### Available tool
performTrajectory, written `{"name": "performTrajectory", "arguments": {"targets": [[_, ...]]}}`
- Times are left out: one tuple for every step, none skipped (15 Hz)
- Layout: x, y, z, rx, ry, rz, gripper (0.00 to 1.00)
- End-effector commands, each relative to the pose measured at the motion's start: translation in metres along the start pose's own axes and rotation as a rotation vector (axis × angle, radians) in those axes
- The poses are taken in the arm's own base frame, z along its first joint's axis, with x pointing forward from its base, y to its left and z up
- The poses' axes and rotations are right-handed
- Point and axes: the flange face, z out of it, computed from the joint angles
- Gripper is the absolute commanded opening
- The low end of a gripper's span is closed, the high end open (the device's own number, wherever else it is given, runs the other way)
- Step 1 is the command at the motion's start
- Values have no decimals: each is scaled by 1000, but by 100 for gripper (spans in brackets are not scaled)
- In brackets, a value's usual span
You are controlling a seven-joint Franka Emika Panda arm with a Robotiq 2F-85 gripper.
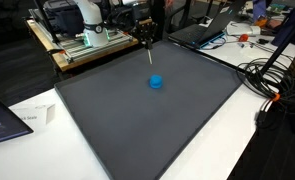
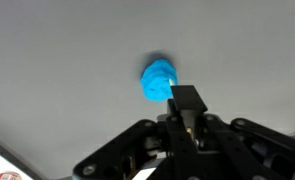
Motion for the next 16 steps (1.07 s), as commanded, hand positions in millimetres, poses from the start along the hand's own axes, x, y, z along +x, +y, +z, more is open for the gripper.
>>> {"name": "performTrajectory", "arguments": {"targets": [[7, -25, -14, -63, 11, -27, 3], [9, -33, -16, -63, 29, -38, 3], [10, -41, -18, -64, 45, -48, 3], [12, -46, -21, -70, 73, -59, 3], [13, -52, -20, -73, 73, -65, 3], [13, -55, -18, -87, 76, -66, 3], [13, -58, -17, -100, 78, -68, 3], [13, -60, -17, -119, 84, -69, 3], [13, -63, -18, -140, 91, -71, 3], [13, -69, -15, -149, 84, -78, 3], [14, -75, -16, -173, 93, -81, 3], [14, -83, -16, -190, 97, -89, 3], [14, -92, -15, -202, 96, -99, 3], [16, -103, -15, -224, 98, -108, 3], [17, -112, -13, -237, 93, -113, 3], [19, -120, -11, -265, 86, -115, 3]]}}
